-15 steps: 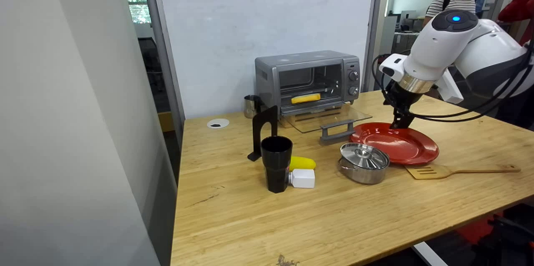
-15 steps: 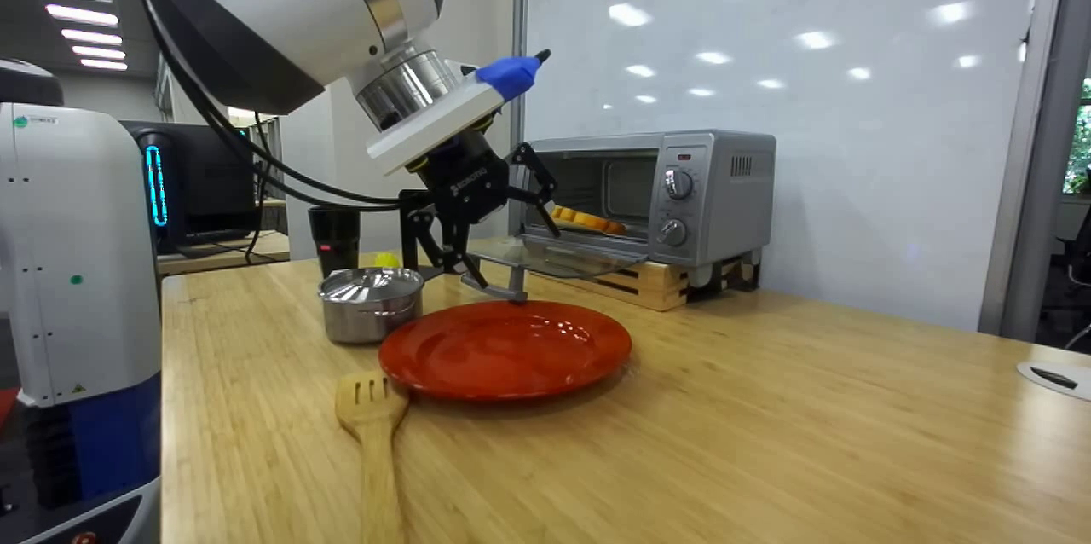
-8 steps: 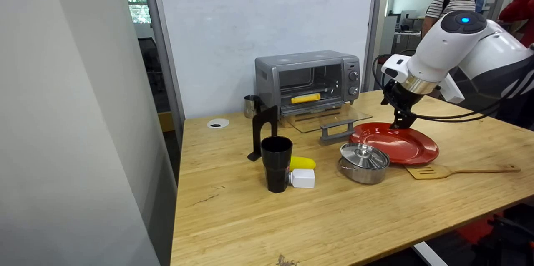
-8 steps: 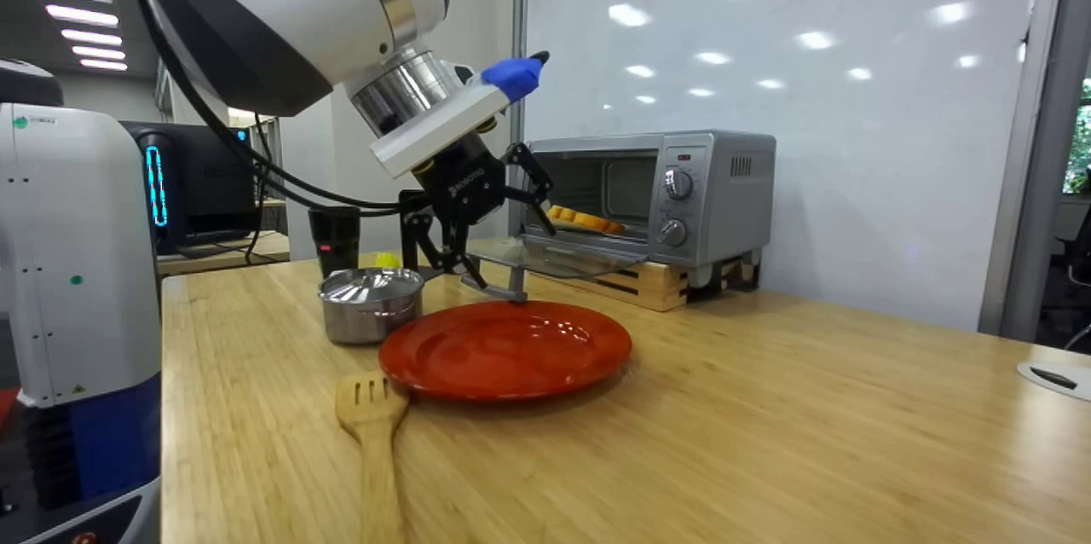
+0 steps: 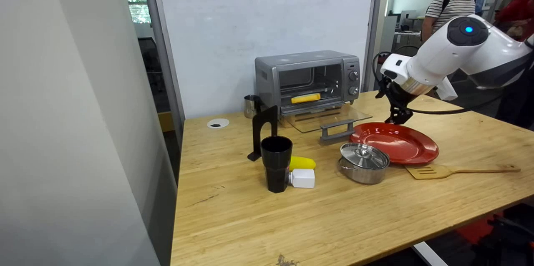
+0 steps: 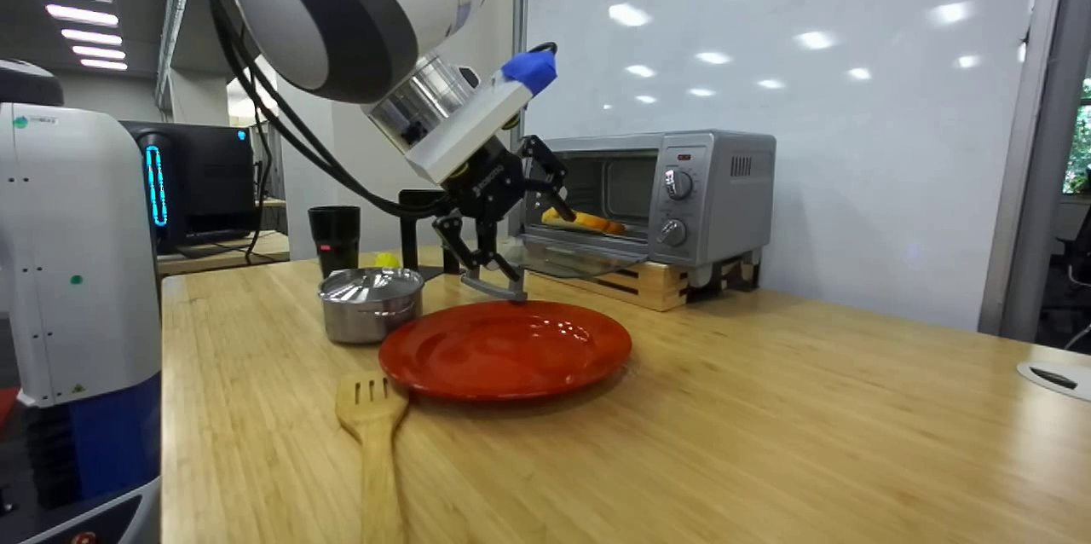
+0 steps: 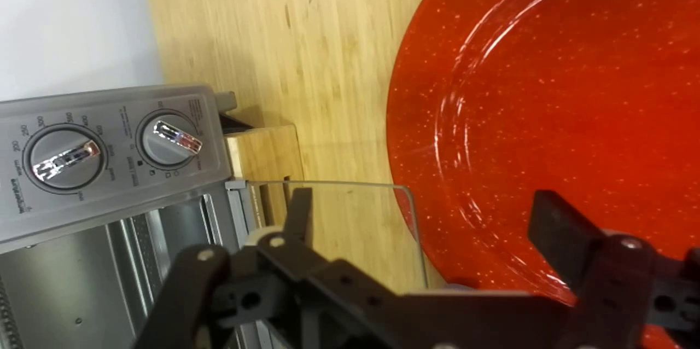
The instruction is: Open the oven door, pick up the slice of bread from the red plate using the wooden spatula and put it in the oven, close the oven door
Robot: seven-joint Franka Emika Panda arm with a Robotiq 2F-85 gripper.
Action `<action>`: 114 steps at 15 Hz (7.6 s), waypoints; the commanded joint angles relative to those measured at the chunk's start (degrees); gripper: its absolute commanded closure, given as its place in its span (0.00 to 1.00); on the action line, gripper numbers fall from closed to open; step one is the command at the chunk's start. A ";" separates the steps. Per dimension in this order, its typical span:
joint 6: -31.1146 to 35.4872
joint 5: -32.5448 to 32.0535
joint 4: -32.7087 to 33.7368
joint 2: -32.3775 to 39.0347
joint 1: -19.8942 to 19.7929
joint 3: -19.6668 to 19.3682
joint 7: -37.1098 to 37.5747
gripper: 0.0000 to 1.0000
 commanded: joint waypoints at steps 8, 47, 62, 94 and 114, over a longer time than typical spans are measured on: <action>-2.67 -19.89 10.91 12.64 -0.18 3.82 21.78 0.00; -16.96 -42.28 13.96 14.13 -1.67 12.20 35.35 0.00; -20.66 -42.27 11.25 7.50 -2.39 12.76 35.68 0.00; 0.37 -42.23 44.36 21.70 -7.59 10.92 31.90 0.00; 15.74 -23.29 20.62 0.28 -1.76 0.25 34.35 0.00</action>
